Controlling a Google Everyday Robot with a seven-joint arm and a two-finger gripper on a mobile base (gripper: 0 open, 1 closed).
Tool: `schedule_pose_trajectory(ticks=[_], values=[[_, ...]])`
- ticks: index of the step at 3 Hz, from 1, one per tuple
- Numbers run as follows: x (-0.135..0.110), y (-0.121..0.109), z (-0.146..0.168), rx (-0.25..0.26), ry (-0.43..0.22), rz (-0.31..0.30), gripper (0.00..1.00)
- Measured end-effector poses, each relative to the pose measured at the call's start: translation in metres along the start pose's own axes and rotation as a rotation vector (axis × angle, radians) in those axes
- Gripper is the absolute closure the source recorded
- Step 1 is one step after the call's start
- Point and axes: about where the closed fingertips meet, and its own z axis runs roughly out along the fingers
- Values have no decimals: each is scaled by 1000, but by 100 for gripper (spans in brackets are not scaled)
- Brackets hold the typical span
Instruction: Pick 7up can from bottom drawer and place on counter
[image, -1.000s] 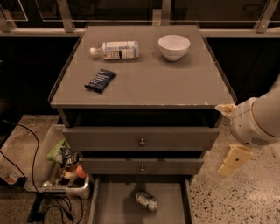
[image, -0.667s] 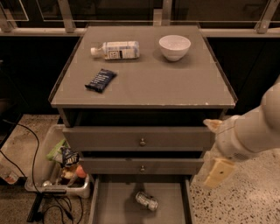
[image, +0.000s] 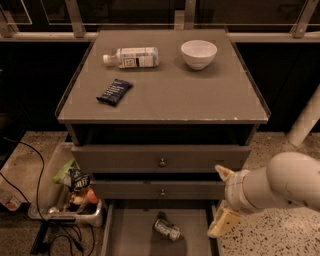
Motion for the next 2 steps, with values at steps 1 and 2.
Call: schedule_pose_trajectory(ticks=[1,2], values=[[8,6,51,-27,-41,41,0],[8,6,51,-27,-41,41,0]])
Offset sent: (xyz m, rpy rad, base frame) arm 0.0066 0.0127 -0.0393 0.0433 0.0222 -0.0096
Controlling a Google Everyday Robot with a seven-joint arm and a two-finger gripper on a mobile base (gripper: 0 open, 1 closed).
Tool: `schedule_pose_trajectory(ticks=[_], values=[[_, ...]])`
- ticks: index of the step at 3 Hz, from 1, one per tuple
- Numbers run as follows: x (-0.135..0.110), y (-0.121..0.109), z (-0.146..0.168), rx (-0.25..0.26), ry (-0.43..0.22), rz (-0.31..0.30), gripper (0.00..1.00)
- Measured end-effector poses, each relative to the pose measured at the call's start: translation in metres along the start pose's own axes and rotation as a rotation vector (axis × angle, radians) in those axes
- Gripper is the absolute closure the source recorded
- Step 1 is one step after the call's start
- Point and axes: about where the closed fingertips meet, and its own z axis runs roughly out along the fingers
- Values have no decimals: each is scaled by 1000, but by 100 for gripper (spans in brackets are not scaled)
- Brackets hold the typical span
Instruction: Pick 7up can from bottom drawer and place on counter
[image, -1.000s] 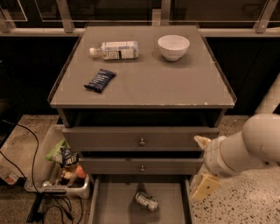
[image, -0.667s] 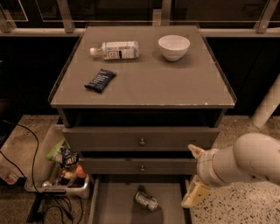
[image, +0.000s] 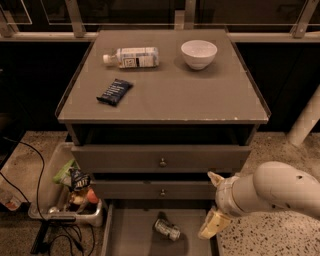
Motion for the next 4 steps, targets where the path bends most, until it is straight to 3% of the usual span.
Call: schedule_pose_trajectory(ticks=[1,4], values=[[2,3,23,4,1,1,0],[37,-3,151,7,-133,77,0]])
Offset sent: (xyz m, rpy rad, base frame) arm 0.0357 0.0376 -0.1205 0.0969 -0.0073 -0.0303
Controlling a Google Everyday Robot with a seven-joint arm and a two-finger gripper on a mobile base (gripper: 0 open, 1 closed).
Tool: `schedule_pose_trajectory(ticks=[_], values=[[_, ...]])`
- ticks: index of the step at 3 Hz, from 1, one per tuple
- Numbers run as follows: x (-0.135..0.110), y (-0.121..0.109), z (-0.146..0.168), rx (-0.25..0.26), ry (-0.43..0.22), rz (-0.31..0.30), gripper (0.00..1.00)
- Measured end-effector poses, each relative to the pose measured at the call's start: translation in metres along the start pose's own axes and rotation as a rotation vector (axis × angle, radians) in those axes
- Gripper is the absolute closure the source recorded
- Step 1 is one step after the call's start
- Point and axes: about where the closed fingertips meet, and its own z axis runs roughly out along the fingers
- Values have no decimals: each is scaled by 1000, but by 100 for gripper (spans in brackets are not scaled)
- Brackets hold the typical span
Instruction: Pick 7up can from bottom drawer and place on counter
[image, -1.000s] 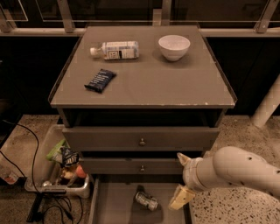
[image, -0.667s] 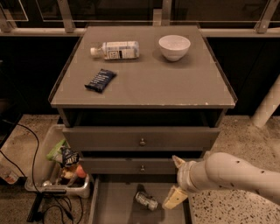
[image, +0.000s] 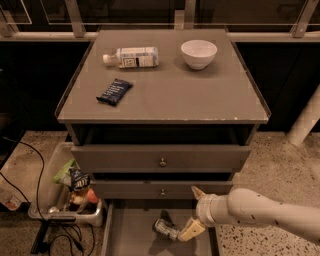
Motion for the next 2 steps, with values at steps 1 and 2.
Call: schedule_pose_trajectory(ticks=[1,2], values=[[15,1,36,-17,-35,23,0],[31,6,74,-46,-46,46,0]])
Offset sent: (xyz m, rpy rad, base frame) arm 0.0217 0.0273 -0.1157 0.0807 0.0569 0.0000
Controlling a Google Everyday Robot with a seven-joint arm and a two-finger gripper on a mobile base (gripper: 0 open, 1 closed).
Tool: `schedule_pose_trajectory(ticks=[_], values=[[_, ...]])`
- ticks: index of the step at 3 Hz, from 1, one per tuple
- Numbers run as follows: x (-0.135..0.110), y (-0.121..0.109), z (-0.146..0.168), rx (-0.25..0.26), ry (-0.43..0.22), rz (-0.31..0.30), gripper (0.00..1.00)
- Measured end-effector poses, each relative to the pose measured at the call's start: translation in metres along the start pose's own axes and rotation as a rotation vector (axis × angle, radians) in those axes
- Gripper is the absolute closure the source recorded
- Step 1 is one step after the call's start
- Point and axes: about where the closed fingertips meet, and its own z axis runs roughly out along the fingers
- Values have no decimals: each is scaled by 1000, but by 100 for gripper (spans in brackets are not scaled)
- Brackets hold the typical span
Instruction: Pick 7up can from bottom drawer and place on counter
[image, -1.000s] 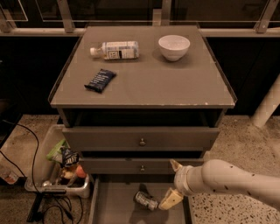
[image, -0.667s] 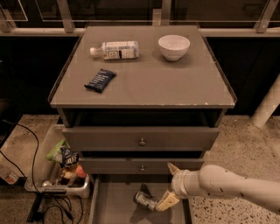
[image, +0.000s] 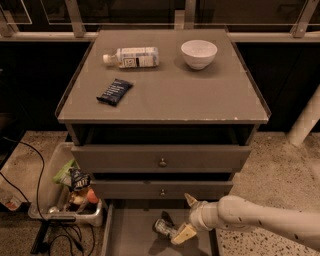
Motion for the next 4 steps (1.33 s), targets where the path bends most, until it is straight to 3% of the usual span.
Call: schedule_pose_trajectory(ticks=[1,2,4], values=[[0,0,1,-1,1,1,0],[20,-6,18,-2,6,29,0],[83,-28,83,22,-14,59,0]])
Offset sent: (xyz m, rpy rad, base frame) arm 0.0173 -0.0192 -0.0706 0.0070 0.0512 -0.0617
